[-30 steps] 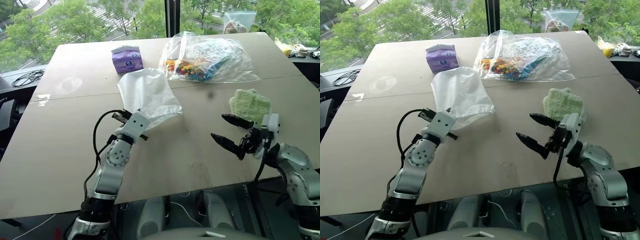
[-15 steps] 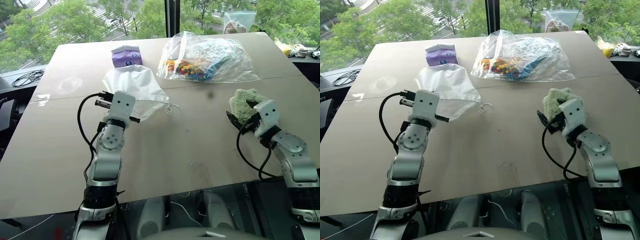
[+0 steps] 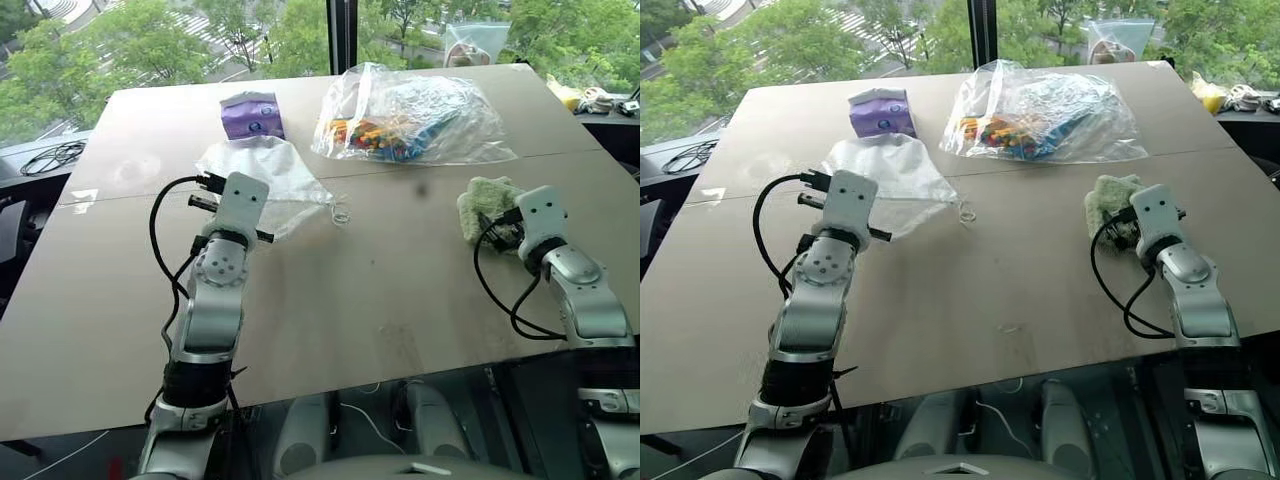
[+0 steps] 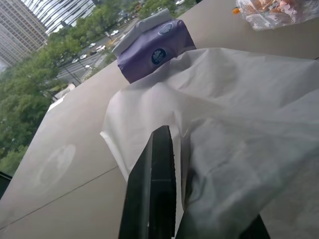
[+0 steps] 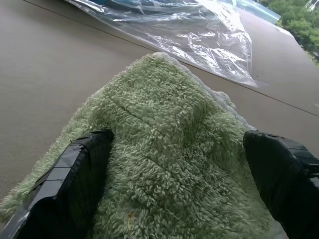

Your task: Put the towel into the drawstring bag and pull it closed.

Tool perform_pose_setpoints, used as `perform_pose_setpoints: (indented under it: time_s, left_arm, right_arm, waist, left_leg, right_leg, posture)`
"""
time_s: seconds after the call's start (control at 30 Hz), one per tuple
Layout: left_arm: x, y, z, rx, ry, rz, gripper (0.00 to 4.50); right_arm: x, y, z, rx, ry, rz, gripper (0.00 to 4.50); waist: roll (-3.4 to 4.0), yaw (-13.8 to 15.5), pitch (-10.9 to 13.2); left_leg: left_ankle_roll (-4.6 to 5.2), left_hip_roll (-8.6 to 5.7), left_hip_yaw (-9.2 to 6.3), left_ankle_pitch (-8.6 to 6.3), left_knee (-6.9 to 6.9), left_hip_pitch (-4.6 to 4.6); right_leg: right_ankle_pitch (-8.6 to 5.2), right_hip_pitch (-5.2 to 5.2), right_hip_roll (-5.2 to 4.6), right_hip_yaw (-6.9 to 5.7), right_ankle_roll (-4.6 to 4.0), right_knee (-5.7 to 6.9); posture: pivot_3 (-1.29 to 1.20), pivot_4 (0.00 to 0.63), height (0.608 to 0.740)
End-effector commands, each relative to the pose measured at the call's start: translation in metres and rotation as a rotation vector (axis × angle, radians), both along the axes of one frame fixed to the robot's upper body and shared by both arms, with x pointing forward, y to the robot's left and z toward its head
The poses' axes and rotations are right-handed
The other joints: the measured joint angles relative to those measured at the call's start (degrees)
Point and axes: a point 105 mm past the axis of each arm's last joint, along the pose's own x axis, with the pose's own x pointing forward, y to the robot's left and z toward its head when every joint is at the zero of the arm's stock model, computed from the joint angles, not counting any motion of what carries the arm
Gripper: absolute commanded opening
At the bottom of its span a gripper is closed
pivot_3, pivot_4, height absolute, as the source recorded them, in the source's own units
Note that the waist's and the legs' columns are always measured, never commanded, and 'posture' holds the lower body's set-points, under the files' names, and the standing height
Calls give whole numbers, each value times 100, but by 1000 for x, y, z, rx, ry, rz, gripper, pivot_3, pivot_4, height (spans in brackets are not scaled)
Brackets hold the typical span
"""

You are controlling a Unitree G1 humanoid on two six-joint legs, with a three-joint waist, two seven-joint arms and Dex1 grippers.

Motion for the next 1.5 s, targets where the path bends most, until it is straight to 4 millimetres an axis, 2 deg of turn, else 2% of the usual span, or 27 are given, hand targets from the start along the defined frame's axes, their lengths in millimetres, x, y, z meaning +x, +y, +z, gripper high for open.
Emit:
perform_pose_setpoints:
  time_s: [0.03,0.07,0.37,0.53,0.73,0.9,0.93,0.97,1.03,1.07,1.1,1.27,1.37,1.47,1.5]
  left_arm:
    - [-3,-2,7,80,-71,-8,2048]
    - [-4,-4,5,104,-81,-22,2434]
    - [-18,-21,-9,250,-98,-103,2434]
    - [-25,-28,-24,380,-46,-157,2434]
    - [-26,-39,-12,494,-120,-201,2434]
    - [-26,-44,-15,505,-122,-214,2434]
    - [-26,-44,-15,505,-121,-211,1912]
    - [-26,-44,-16,507,-121,-209,1655]
    - [-26,-44,-17,510,-121,-207,567]
    - [-25,-44,-17,506,-120,-204,207]
    - [-25,-44,-18,500,-117,-198,75]
    - [-24,-43,-18,492,-114,-187,75]
    - [-22,-40,-17,483,-114,-171,75]
    - [-22,-38,-17,477,-113,-164,75]
    - [-21,-38,-17,468,-110,-163,0]
  right_arm:
    - [-6,4,13,26,-53,41,4500]
    - [-8,5,12,23,-51,44,4500]
    - [-15,-7,9,-6,-40,15,4500]
    - [-16,-8,9,-7,-41,11,4500]
    - [-13,-10,10,-15,-46,2,4500]
    - [-10,-17,10,-8,-35,-66,4500]
    - [-9,-21,10,2,-24,-96,4500]
    - [-8,-23,9,9,-16,-115,4500]
    - [-4,-21,9,43,0,-115,4500]
    - [-2,-19,8,60,9,-119,4500]
    - [1,-19,6,73,20,-137,4500]
    - [11,-28,-8,104,113,-281,4500]
    - [10,-39,-30,230,270,-397,4500]
    - [3,-36,-50,336,413,-424,4500]
    - [1,-33,-55,372,448,-417,3975]
  waist:
    - [0,11,0]
    - [0,14,0]
    - [0,10,0]
    - [1,9,0]
    - [2,13,1]
    - [2,10,1]
    - [2,10,1]
    - [2,10,1]
    - [2,11,1]
    - [2,10,1]
    - [2,9,1]
    - [2,-1,1]
    - [3,3,-1]
    - [-7,20,-11]
    - [-12,21,-17]
  left_leg:
    - [0,-1,0,0,0,0]
    - [0,-1,-1,0,1,0]
    - [-6,0,1,-4,0,0]
    - [-20,1,1,-13,1,-1]
    - [-26,1,0,-16,0,-3]
    - [-26,1,0,-16,-1,-3]
    - [-26,1,1,-16,-1,-3]
    - [-26,1,1,-16,-2,-4]
    - [-25,1,2,-16,-1,-5]
    - [-25,1,2,-16,-1,-5]
    - [-25,1,2,-16,-1,-5]
    - [-22,1,4,-14,-1,-4]
    - [-14,2,5,-9,-1,-4]
    - [-23,2,2,-14,-1,-2]
    - [-25,1,1,-16,-1,-2]
  right_leg:
    - [0,0,-1,2,0,0]
    - [0,1,-2,2,0,0]
    - [-1,-2,-6,1,-1,0]
    - [-1,-3,-7,0,-2,0]
    - [-1,-5,-13,-5,-2,-1]
    - [-1,-6,-14,-6,-2,-1]
    - [-1,-7,-14,-6,-2,-1]
    - [-1,-8,-14,-6,-2,-1]
    - [-1,-9,-15,-6,-2,-1]
    - [-1,-9,-14,-6,-2,-1]
    - [-1,-10,-14,-5,-1,-1]
    - [-1,-10,-13,-5,-1,0]
    - [-1,-10,-14,-5,-1,0]
    - [-1,-4,-18,-9,-1,0]
    - [-1,-1,-27,-16,-1,0]
  posture:
    - [0,150,740]
    - [0,150,740]
    - [0,150,740]
    - [0,150,740]
    - [0,150,740]
    - [0,150,740]
    - [0,150,740]
    - [0,150,740]
    - [0,150,740]
    - [0,150,740]
    - [0,150,740]
    - [0,150,740]
    - [0,150,740]
    - [0,150,740]
    - [0,150,740]
